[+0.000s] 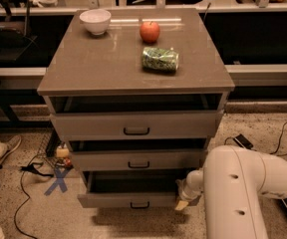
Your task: Open bottom drawer
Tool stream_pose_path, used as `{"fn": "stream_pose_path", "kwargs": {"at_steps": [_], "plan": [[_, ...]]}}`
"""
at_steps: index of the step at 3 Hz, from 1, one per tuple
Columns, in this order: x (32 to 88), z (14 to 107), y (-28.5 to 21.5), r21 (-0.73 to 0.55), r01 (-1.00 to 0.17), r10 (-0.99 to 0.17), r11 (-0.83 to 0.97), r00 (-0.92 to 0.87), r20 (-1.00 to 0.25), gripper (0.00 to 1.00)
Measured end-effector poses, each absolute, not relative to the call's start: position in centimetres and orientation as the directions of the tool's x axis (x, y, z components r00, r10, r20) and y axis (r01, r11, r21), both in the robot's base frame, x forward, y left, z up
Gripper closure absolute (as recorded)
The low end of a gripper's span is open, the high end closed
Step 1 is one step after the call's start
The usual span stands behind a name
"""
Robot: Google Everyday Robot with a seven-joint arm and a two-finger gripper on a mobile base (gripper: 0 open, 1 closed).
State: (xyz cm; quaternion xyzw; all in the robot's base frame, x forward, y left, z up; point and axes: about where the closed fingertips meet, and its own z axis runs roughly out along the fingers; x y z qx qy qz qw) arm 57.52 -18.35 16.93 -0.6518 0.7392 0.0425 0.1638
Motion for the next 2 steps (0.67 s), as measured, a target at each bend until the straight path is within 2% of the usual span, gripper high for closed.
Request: {"fn": "stream_pose_path", "kwargs": {"at_steps": [2], "plan": [[56.72,16.45,-17.88,-0.134,-0.987,-0.967,0.086,-0.05,-0.251,0.0]]}}
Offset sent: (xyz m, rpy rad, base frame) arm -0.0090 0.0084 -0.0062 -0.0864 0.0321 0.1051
